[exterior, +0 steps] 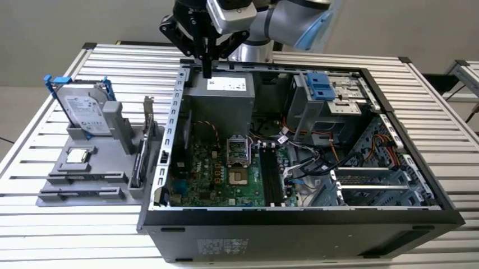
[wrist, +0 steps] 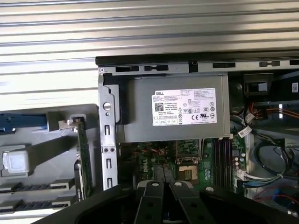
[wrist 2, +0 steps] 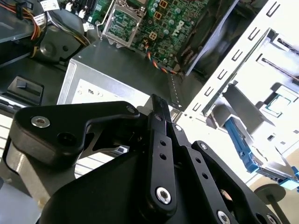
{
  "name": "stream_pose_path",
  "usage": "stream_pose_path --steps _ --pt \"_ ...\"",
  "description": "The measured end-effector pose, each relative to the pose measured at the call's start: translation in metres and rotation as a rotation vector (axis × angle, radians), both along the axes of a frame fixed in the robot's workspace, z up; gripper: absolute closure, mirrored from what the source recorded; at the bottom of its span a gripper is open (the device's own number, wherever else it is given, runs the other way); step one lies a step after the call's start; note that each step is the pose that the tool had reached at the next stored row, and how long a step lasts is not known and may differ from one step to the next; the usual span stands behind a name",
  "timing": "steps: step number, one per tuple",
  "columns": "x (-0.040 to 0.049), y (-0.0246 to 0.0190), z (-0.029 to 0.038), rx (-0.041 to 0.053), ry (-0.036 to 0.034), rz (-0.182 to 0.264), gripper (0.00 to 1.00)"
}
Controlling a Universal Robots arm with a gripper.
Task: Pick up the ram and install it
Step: 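Reach for the ram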
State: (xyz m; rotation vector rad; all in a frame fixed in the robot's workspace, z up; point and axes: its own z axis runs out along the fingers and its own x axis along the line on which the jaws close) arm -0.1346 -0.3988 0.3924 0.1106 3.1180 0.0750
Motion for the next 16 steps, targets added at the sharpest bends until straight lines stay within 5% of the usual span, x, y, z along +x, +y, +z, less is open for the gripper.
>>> stream_pose_path --steps 16 --pt "-0.0164 -0.0002 0.0000 0.0000 0.0000 0.000 1.00"
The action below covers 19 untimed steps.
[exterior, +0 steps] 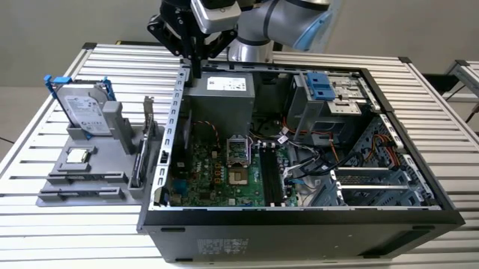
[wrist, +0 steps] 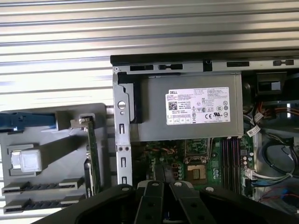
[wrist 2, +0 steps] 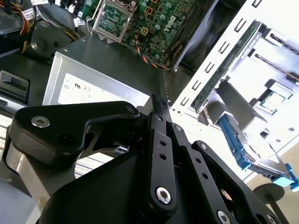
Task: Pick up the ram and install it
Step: 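Reach for the ram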
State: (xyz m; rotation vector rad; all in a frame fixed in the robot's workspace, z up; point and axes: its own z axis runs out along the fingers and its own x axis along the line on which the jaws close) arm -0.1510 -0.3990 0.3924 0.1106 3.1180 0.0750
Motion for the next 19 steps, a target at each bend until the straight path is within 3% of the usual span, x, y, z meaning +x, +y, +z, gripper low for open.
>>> stream_pose_path --steps 19 --pt "-0.0217 -0.0007 0.0000 0.0000 0.0000 0.000 1.00"
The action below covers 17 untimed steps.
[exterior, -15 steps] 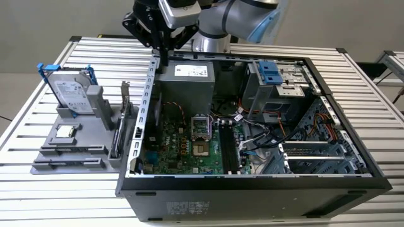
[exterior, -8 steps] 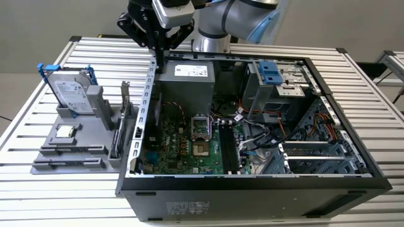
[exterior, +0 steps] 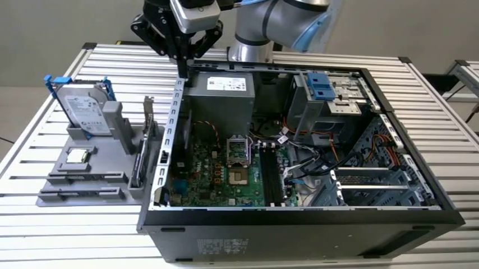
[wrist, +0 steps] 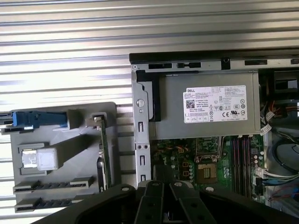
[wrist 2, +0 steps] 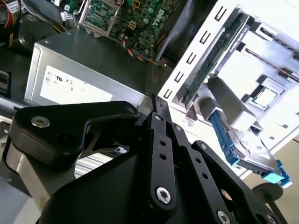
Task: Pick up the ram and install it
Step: 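Reach for the ram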
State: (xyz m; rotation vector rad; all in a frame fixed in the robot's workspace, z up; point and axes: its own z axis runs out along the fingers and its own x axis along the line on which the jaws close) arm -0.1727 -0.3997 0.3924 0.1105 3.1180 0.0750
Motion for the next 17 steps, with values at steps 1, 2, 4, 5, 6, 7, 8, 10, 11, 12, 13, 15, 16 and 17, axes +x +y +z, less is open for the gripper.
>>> stream_pose_path --steps 1,2,4,5,6,7,8,10,11,12,13,15,16,17 --pt "-0.0008 0.0000 0.0000 0.0000 -0.0001 0.000 1.00" --pt "-0.0015 0.0000 0.0000 0.0000 0.0000 0.000 1.00" --pt "-0.0035 0.0000 0.0000 0.0000 0.0000 0.000 1.00" --pt "-0.0045 0.0000 0.0000 0.0000 0.0000 0.000 1.00" --pt "-0.0054 0.0000 0.0000 0.0000 0.0000 0.000 1.00" --pt "-0.0064 0.0000 0.0000 0.0000 0.0000 0.000 1.00" --pt "-0.0074 0.0000 0.0000 0.0000 0.0000 0.000 1.00" --pt "-0.0097 0.0000 0.0000 0.0000 0.0000 0.000 1.00" --pt "-0.0109 0.0000 0.0000 0.0000 -0.0001 0.000 1.00" --pt "-0.0121 0.0000 0.0000 0.0000 0.0000 0.000 1.00" --pt "-0.0135 0.0000 0.0000 -0.0001 0.0001 0.000 1.00" --pt "-0.0163 0.0000 0.0000 0.0000 0.0000 0.000 1.00" --pt "-0.0177 0.0000 0.0000 0.0000 0.0000 0.000 1.00" --pt "-0.0189 0.0000 0.0000 -0.0001 0.0000 0.000 1.00"
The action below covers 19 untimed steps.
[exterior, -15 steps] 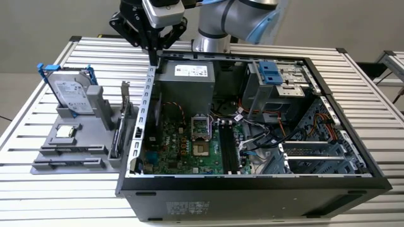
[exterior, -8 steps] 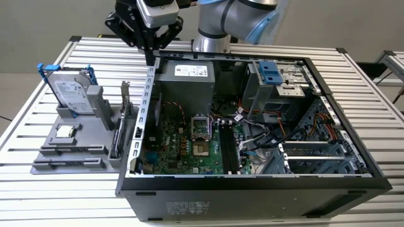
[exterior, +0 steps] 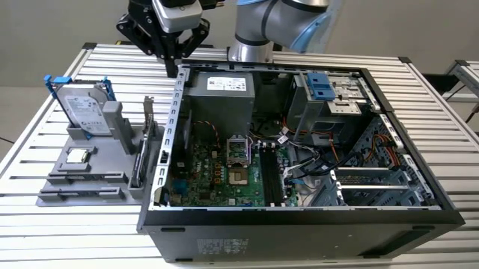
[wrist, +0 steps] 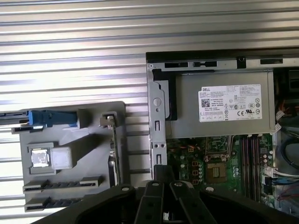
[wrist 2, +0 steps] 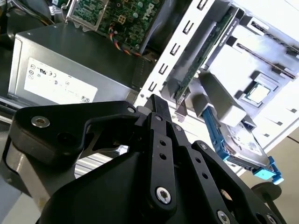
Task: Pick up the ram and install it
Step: 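Reach for the ram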
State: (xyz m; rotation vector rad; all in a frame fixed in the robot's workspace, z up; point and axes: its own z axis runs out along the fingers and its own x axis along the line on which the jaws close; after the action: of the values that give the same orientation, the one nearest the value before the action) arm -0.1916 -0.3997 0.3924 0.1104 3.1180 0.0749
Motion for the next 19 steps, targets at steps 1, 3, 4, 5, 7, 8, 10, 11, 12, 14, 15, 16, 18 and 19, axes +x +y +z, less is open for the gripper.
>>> stream_pose_path --steps 1,3,4,5,7,8,10,11,12,14,15,16,18,19 --pt "-0.0012 0.0000 0.0000 0.0001 -0.0001 0.000 1.00" --pt "-0.0038 0.0000 0.0000 0.0000 0.0000 0.000 1.00" --pt "-0.0052 0.0000 0.0000 0.0000 0.0000 0.000 1.00" --pt "-0.0067 0.0000 0.0000 0.0000 0.0000 0.000 1.00" --pt "-0.0090 0.0000 0.0000 0.0000 0.0000 0.000 1.00" --pt "-0.0099 0.0000 0.0000 0.0000 0.0000 0.000 1.00" --pt "-0.0121 0.0000 0.0000 0.0001 0.0000 0.000 1.00" --pt "-0.0132 0.0000 0.0000 0.0000 -0.0001 0.000 1.00" --pt "-0.0144 0.0000 0.0000 0.0000 0.0000 0.000 1.00" --pt "-0.0168 0.0000 0.0000 0.0000 0.0000 0.000 1.00" --pt "-0.0181 0.0000 0.0000 0.0000 0.0000 0.000 1.00" --pt "-0.0194 0.0000 0.0000 0.0000 0.0000 0.000 1.00" --pt "-0.0220 0.0000 0.0000 0.0000 0.0000 0.000 1.00" --pt "-0.0232 0.0000 0.0000 0.0000 0.0000 0.000 1.00"
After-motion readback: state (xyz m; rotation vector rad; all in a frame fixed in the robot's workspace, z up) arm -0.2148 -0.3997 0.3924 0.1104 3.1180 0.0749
